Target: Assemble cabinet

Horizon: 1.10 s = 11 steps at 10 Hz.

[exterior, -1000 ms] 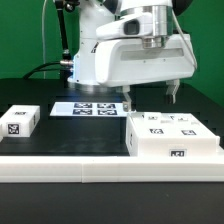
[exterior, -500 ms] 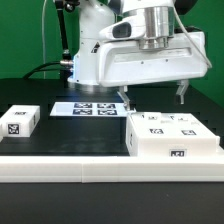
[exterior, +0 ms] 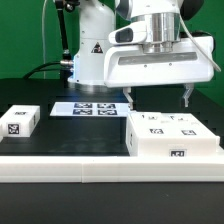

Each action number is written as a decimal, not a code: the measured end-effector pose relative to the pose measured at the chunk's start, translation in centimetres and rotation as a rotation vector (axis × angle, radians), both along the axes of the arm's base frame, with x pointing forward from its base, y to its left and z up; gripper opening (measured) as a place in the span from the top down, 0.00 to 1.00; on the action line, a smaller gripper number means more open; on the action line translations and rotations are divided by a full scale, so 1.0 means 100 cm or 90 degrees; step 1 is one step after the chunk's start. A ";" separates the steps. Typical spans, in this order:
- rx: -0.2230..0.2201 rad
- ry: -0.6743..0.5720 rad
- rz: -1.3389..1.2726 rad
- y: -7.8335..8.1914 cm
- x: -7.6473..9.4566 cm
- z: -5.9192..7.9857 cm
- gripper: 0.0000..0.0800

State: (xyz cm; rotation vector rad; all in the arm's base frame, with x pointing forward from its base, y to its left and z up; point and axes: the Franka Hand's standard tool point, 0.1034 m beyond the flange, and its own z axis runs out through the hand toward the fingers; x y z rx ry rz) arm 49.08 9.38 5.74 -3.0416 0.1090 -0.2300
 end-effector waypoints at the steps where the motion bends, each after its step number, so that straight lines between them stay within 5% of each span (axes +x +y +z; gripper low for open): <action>1: 0.000 0.000 0.001 0.000 0.000 0.000 0.00; 6: -0.048 0.009 0.054 0.018 -0.011 -0.014 0.00; 8: -0.062 0.002 0.065 -0.007 -0.006 -0.020 0.00; 11: -0.061 0.002 0.063 -0.007 -0.006 -0.021 0.00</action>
Offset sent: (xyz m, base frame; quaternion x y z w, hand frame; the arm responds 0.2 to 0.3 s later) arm 0.0004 -0.0340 -0.0130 -0.1915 0.0141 -0.1074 0.9755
